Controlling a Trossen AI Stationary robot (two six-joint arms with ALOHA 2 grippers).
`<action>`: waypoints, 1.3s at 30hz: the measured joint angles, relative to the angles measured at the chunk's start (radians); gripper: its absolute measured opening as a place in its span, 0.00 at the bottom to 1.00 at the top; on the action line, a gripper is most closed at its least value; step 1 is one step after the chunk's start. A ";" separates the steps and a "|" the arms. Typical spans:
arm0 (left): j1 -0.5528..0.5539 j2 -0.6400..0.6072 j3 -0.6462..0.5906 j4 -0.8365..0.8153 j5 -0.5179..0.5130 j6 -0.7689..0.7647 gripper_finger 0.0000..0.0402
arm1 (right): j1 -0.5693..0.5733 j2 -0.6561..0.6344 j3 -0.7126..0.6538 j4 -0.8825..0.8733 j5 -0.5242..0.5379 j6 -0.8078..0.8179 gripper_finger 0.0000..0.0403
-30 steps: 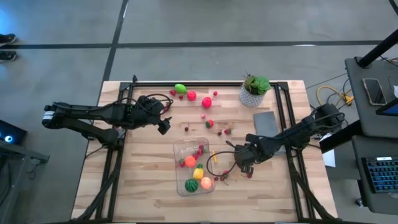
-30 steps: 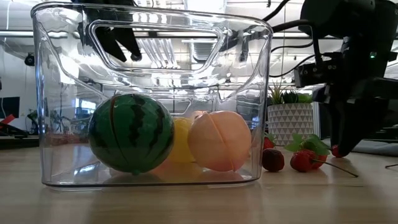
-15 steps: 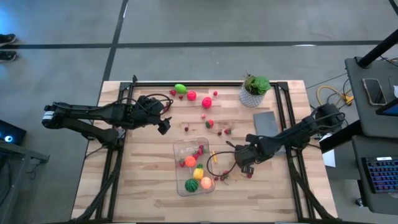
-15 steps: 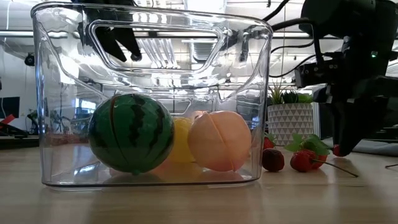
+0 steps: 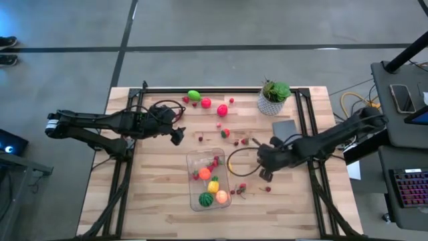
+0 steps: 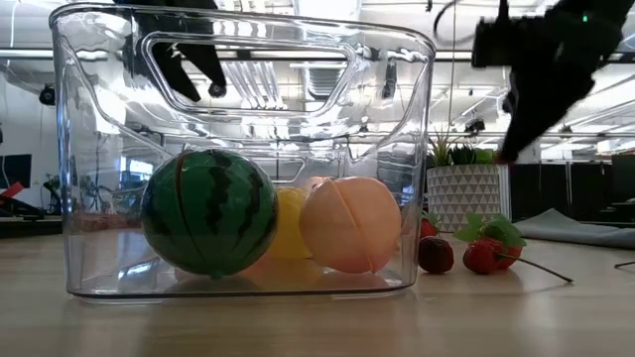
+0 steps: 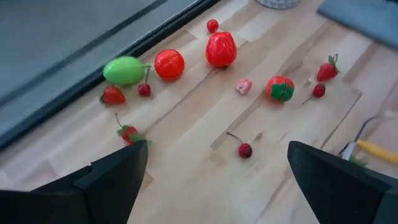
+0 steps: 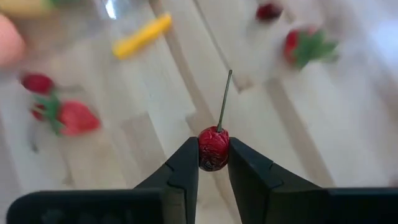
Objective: Pick and placing Produce into tupperware
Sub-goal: Put the red cherry into the transparent bin
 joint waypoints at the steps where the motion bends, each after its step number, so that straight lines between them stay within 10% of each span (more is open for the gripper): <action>1: 0.000 0.000 0.000 0.000 0.016 -0.036 0.93 | -0.001 -0.028 0.000 0.002 0.011 -0.004 0.18; 10: -0.044 -0.003 0.002 0.008 0.146 -0.182 0.93 | -0.051 -0.109 0.031 0.143 0.022 -0.088 0.20; 28: -0.119 -0.144 0.000 -0.068 0.308 -0.112 0.93 | -0.071 0.504 0.678 0.167 -0.039 0.081 0.20; 39: -0.214 -0.292 -0.046 -0.077 0.322 -0.068 0.93 | -0.043 0.607 0.781 0.142 -0.021 0.361 0.30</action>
